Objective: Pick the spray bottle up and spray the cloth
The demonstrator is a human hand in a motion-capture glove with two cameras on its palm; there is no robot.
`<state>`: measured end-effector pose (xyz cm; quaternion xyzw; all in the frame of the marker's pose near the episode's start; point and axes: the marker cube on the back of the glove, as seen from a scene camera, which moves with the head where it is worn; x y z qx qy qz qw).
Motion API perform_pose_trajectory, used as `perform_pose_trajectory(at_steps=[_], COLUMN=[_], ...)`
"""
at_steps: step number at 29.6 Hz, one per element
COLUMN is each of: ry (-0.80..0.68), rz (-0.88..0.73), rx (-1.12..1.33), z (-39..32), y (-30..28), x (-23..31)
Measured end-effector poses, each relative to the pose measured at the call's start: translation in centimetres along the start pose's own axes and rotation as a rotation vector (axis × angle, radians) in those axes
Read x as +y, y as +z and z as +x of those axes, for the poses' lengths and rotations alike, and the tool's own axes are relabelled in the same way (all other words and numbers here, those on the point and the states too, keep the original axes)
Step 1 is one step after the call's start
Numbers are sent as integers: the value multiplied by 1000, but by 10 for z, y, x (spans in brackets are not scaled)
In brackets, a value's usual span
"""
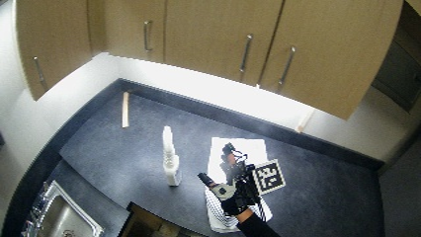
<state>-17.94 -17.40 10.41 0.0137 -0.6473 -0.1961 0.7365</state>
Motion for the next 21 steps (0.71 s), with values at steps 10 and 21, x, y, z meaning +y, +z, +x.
perform_pose_trajectory(at_steps=[10,21], ry=[-147,-128], rz=[-68,-179], rx=[-2,66], z=[-112,-126], y=[31,92], x=[45,58])
